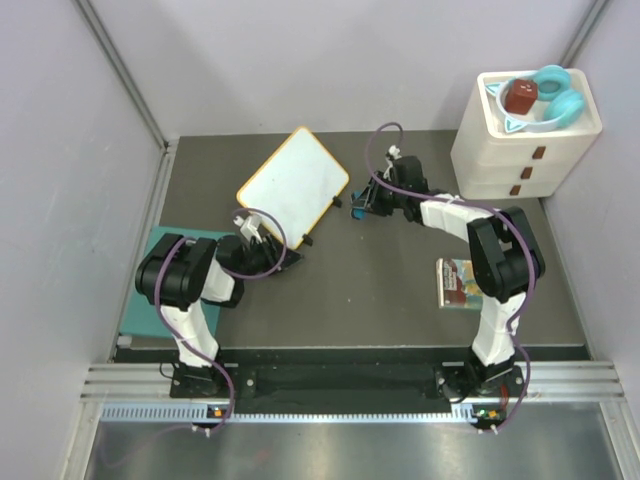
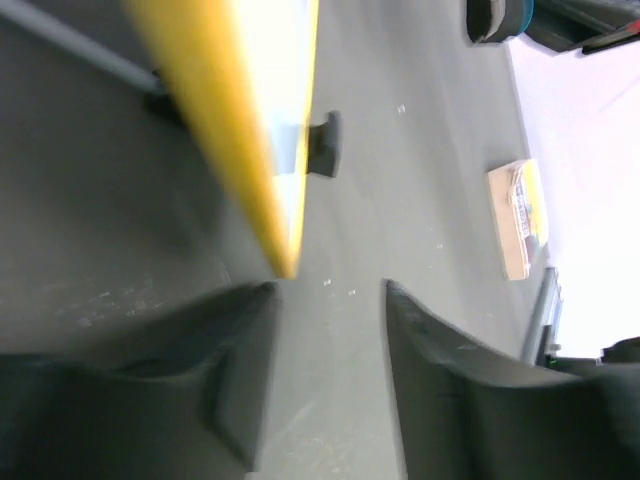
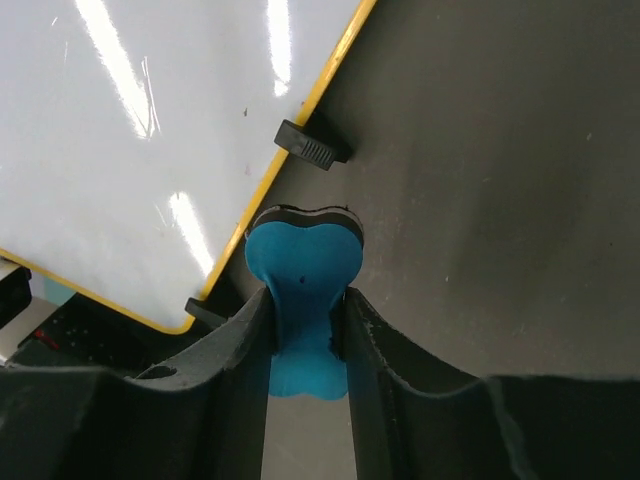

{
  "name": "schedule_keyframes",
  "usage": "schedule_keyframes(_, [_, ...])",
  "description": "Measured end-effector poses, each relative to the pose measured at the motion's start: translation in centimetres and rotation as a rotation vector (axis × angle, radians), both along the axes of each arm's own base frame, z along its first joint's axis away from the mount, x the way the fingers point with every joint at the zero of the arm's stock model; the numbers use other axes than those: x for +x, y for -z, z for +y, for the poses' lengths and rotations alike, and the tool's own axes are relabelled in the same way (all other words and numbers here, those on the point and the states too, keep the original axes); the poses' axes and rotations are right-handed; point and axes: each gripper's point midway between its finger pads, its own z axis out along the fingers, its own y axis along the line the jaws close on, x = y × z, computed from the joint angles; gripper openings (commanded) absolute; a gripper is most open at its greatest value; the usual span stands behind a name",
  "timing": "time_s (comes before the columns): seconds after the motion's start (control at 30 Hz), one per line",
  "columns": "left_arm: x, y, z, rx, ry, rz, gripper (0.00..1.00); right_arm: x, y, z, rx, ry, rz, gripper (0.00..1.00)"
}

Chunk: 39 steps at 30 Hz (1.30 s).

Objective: Erase the whiteboard

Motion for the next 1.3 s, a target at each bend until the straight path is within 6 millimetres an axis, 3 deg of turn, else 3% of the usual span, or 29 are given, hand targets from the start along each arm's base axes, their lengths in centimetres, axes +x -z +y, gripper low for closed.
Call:
schedule_keyframes(0.07, [0.0, -0.5, -0.1, -0.005, 0.006, -0.015, 0.65, -0.3, 0.3, 0.0, -0.004, -0.006, 0.017, 0.34])
schedule_keyframes(0.2, [-0.3, -1.2, -0.1, -0.008, 0.008, -0.040, 0.85, -0.6, 0.5, 0.1, 0.001, -0.019, 0.028, 0.35])
schedule_keyframes(0.43, [-1.4, -2.0, 0.8, 0.010, -0.045, -0.068, 0.99, -1.1, 2.1, 0.1, -0.007, -0.029, 0.070, 0.40])
schedule_keyframes(0.53, [-2.2, -2.1, 1.3, 0.023, -0.075, -0.065, 0.99, -1.5, 2.6, 0.1, -0.011, -0.034, 0.089, 0.53])
schedule_keyframes(0.67, [-3.5, -2.9, 2.0, 0.032, -0.113, -0.072, 0.99, -2.2, 3.2, -0.1, -0.022, -0.047, 0.098, 0.99])
schedule_keyframes(0.8, [-4.1, -4.8, 2.5, 0.033, -0.142, -0.093, 0.99, -4.1, 3.4, -1.4, -0.062, -0.051, 0.098, 0.99])
schedule_keyframes(0.93, [-4.8, -7.2, 3.4, 0.060, -0.181, -0.113, 0.99, -6.9, 0.4, -3.9, -0.122, -0.021, 0.024, 0.99])
schedule_keyframes(1.17, [-4.4, -12.5, 5.4, 0.140, -0.289, -0.153, 0.99, -11.7, -9.7, -9.8, -0.174, 0.130, -0.306, 0.99])
schedule_keyframes(1.3, [-4.1, -12.8, 5.9, 0.178, -0.304, -0.131, 0.99, -14.9, -12.0, -13.4, -0.205, 0.232, -0.432, 0.99])
